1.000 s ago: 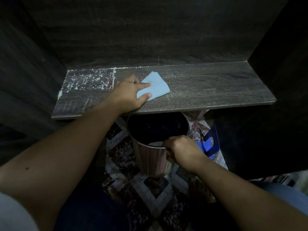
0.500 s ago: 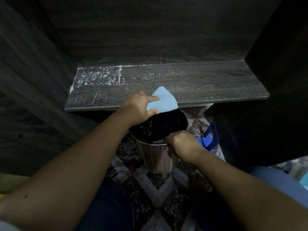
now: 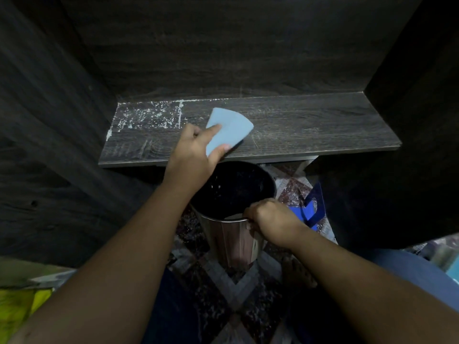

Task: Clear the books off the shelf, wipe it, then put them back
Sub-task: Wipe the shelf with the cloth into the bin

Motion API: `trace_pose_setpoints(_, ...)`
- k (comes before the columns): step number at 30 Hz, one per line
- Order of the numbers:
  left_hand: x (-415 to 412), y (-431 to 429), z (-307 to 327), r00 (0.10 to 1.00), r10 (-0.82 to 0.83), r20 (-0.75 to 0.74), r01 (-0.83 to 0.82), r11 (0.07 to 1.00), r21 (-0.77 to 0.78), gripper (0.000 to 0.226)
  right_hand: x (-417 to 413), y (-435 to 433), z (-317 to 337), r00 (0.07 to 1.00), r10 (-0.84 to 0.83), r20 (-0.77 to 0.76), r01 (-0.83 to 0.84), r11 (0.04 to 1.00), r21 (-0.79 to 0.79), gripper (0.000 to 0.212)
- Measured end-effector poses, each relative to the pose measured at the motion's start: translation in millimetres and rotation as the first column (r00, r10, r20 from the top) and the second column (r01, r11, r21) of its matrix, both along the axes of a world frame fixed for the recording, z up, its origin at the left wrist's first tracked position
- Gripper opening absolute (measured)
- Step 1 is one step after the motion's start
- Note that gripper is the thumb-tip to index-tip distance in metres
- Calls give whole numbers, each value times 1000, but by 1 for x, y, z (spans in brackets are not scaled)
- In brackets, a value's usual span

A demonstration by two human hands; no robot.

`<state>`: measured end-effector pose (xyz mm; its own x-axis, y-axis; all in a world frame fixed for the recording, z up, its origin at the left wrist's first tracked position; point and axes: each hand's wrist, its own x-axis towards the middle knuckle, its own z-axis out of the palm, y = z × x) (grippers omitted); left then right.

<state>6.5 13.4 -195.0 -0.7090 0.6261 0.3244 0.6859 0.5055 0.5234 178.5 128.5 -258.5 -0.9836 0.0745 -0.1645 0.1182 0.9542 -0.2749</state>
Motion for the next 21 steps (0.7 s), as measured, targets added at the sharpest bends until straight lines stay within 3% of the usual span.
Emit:
trace_pose_setpoints(3, -4, -1, -7, 991, -56, 119, 81, 974, -213, 51, 1, 2, -2, 999, -2, -32, 3, 999, 32, 16)
trace_pose_setpoints(8, 0, -1, 1, 994, -91, 59, 91, 996, -1, 48, 0, 4, 1, 999, 3, -36, 0, 995, 97, 20)
trace_pose_setpoints(12, 4, -2, -8, 985, -126, 117, 143, 977, -156, 53, -2, 4, 2, 1000, 1, -14, 1, 993, 116, 22)
trace_pose_setpoints(16, 8, 1, -3, 997, -78, 1, 78, 996, 32, 50, -3, 4, 2, 1000, 1, 6, -2, 994, 111, 26)
trace_pose_setpoints(21, 9, 2, -8, 990, -44, 134, 64, 987, -149, 53, -11, 4, -2, 1000, 1, -13, 0, 997, 77, 19)
